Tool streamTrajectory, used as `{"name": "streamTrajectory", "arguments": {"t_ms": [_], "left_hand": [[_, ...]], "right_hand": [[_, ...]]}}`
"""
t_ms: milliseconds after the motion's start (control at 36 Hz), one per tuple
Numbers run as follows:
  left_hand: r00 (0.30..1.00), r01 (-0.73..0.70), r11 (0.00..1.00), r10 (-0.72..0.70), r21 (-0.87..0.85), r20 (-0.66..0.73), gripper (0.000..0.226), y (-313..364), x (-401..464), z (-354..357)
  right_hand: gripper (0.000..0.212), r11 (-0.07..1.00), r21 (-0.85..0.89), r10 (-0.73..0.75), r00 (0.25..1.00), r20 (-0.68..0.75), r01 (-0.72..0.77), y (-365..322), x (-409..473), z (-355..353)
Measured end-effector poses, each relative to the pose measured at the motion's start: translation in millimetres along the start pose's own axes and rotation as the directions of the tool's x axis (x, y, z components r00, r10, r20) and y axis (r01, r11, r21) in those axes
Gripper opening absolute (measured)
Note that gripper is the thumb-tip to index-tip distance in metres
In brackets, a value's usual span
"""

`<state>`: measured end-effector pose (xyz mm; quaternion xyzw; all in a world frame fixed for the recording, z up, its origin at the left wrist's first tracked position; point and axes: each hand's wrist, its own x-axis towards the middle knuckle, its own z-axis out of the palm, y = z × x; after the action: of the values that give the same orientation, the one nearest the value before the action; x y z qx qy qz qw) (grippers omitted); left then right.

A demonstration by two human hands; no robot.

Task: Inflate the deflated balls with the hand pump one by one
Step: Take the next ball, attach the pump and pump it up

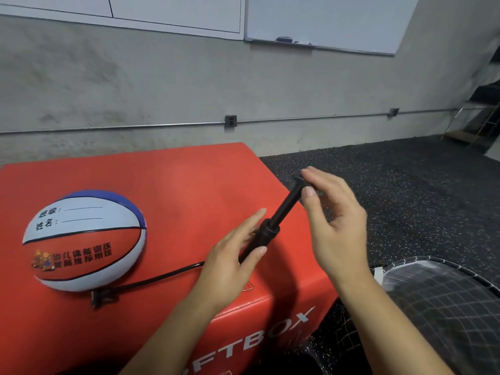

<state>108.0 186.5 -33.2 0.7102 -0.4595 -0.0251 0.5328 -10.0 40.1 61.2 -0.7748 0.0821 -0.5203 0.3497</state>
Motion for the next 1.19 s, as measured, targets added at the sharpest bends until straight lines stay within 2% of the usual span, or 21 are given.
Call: {"name": "streamTrajectory", "arguments": {"t_ms": [250,389,500,583,694,944,1028,1111,1194], "left_hand": [[0.995,-0.022,0.996,0.014,-0.082,-0.094,0.055,3,7,7],[0.992,-0.036,0.995,0.023,-0.097,-0.128,0.062,8,8,2],[0.994,-0.032,0.995,0.022,-0.091,-0.112,0.067,10,8,-1],[0.996,-0.022,0.994,0.013,-0.106,-0.088,0.06,7,8,-1],[0.998,0.001,0.996,-0.006,-0.085,-0.056,0.052,2,7,3],[1.0,0.012,0.999,-0.012,-0.052,0.01,0.055,2,7,9],[1.0,0.001,0.999,0.0,-0.053,0.02,0.055,3,8,10],[1.0,0.008,0.999,-0.008,-0.048,0.006,0.056,1,7,10],[0.999,0.031,0.997,-0.034,-0.07,-0.036,0.06,-1,7,10]], "right_hand": [[0.028,0.999,-0.033,0.026,0.98,0.197,-0.02,13,-23,25],[0.03,0.997,-0.074,0.05,0.968,0.247,-0.033,16,-29,33],[0.026,0.998,-0.059,0.03,0.976,0.215,-0.017,12,-30,32],[0.026,0.999,-0.053,0.004,0.985,0.174,0.005,6,-25,29],[0.026,1.0,-0.008,0.01,0.999,0.046,-0.009,0,-10,14],[0.026,0.995,0.085,0.064,0.98,-0.189,-0.049,0,10,-12],[0.025,0.995,0.08,0.076,0.976,-0.205,-0.06,3,11,-17],[0.025,1.0,0.016,0.027,0.979,-0.2,-0.024,5,10,-16],[0.025,0.999,-0.031,-0.022,0.991,-0.132,0.018,9,6,-9]]}}
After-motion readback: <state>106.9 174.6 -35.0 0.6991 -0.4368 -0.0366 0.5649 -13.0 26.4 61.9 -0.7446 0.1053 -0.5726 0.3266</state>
